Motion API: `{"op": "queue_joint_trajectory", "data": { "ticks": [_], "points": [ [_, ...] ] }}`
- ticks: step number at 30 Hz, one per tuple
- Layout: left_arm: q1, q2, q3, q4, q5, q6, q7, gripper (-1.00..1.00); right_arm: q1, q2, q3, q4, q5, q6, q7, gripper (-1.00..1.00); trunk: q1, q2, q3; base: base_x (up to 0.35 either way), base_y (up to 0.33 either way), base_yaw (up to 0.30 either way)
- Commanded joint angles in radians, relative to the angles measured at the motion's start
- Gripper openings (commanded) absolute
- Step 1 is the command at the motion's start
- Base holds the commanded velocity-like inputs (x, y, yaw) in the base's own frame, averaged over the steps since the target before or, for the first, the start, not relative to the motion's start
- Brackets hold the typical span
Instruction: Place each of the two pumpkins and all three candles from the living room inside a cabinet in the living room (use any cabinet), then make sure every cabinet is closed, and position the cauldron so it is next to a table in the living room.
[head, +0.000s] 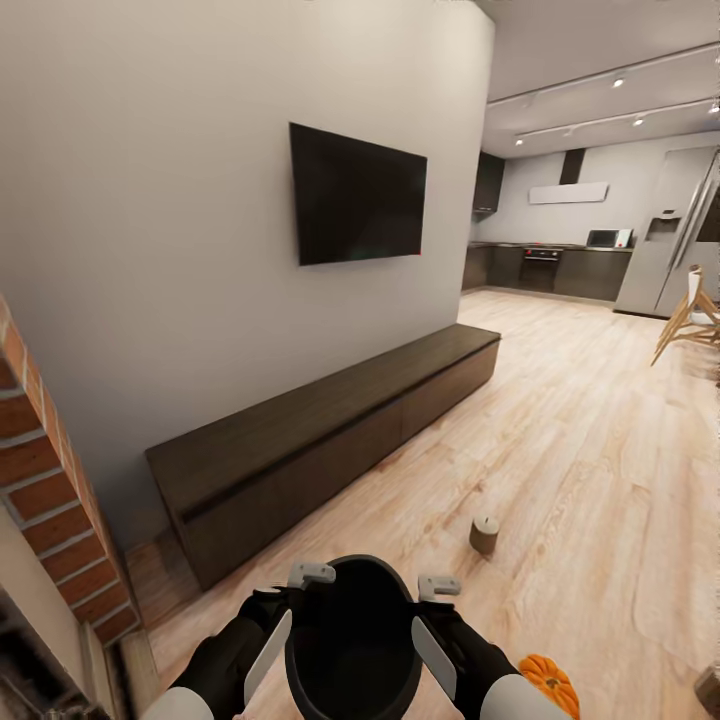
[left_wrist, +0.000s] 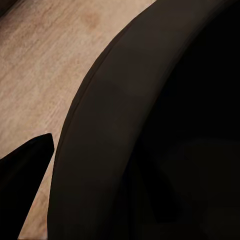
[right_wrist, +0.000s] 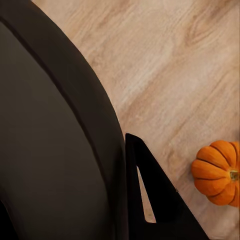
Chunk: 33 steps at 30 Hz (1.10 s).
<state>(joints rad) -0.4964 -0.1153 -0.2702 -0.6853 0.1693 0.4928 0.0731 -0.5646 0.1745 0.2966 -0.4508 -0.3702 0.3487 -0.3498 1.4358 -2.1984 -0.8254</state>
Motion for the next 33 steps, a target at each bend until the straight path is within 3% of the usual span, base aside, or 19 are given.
{"op": "queue_joint_trajectory", "data": {
  "ticks": [1,24,33],
  "points": [
    [0.0,0.002,-0.004,0.0,0.024,0.004,0.009,-1.0,-0.001,0.0,0.001,-0.026,0.008,0.0,-0.008,-1.0,-0.001,-0.001,-0.001,-0.242,0.0,0.0],
    [0.0,0.002,-0.004,0.0,0.024,0.004,0.009,-1.0,-0.001,0.0,0.001,-0.027,0.008,0.0,-0.008,-1.0,-0.001,-0.001,-0.001,-0.248,0.0,-0.004],
    [-0.001,0.002,-0.004,0.0,0.024,0.004,0.009,-1.0,-0.001,0.0,0.001,-0.026,0.008,0.0,-0.006,-1.0,-0.001,-0.001,-0.001,-0.258,0.0,-0.205]
  ]
}}
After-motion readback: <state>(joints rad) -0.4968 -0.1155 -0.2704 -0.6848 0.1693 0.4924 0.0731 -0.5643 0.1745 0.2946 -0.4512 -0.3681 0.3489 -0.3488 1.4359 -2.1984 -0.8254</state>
